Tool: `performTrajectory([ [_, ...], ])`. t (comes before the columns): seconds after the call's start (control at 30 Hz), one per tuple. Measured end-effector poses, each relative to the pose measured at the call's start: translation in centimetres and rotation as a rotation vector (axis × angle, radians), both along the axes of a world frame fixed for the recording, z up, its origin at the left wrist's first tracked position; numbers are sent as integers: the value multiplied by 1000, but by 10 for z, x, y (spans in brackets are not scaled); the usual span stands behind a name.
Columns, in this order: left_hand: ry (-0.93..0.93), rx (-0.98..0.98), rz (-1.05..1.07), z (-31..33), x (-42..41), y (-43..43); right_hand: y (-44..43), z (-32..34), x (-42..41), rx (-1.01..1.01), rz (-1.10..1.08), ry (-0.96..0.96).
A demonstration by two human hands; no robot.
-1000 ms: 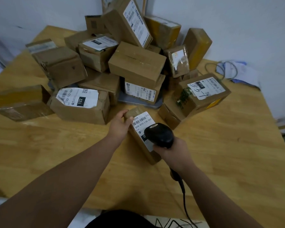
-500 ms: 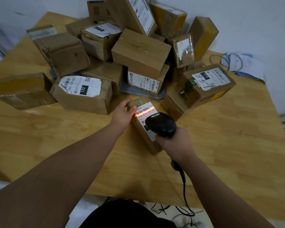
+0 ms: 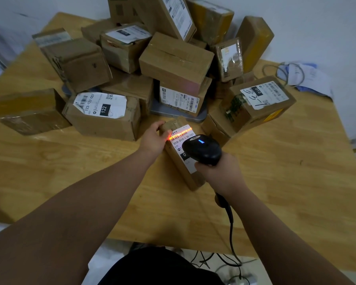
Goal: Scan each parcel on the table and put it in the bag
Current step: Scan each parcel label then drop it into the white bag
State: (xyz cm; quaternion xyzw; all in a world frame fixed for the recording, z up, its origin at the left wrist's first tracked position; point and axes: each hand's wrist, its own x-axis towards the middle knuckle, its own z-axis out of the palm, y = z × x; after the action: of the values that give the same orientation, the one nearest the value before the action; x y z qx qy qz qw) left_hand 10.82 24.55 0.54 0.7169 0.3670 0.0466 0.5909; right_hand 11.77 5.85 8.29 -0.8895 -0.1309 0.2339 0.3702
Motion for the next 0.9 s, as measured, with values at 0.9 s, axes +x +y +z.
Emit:
performTrajectory([
  [0.9,-84,-370,287,10,-152,-102,-40,-56,-61,586,-165,620],
])
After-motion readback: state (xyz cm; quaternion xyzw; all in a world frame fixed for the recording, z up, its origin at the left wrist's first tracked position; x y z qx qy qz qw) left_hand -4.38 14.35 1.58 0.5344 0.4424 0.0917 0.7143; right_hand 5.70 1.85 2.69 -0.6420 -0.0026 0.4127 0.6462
